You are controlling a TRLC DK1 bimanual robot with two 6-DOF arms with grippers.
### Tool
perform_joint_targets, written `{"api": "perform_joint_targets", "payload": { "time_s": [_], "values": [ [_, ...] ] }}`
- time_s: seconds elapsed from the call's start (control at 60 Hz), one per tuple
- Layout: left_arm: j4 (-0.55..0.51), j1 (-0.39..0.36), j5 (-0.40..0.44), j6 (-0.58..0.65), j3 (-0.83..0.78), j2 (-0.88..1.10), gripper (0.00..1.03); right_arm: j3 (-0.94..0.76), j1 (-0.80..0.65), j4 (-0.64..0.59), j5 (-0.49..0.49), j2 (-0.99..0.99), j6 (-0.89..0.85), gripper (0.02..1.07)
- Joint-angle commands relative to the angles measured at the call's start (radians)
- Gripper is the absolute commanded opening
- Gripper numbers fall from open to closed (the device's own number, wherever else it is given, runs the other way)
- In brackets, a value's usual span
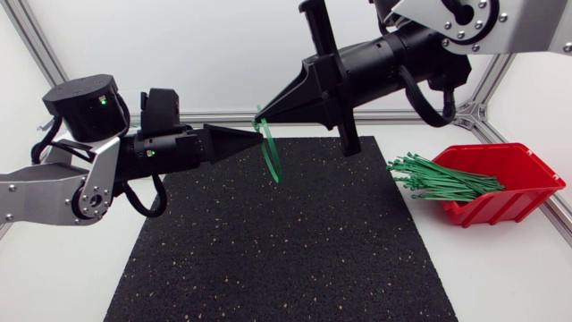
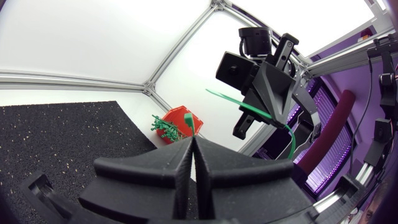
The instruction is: Take a green cable tie from the red box, thread the tail through the head to close it, then place it in the transparent bin on the left.
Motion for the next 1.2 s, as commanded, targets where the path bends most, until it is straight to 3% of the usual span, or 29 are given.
{"api": "perform_joint_targets", "payload": {
  "time_s": [0.0, 1.183],
  "values": [
    [0.019, 0.009, -0.004, -0.025, -0.011, -0.003, 0.04, -0.027, 0.01, -0.002, 0.004, -0.02, 0.036, 0.08],
    [0.07, 0.013, -0.001, -0.01, -0.055, -0.037, 0.04, -0.052, 0.033, 0.014, -0.002, 0.003, 0.036, 0.08]
  ]
}}
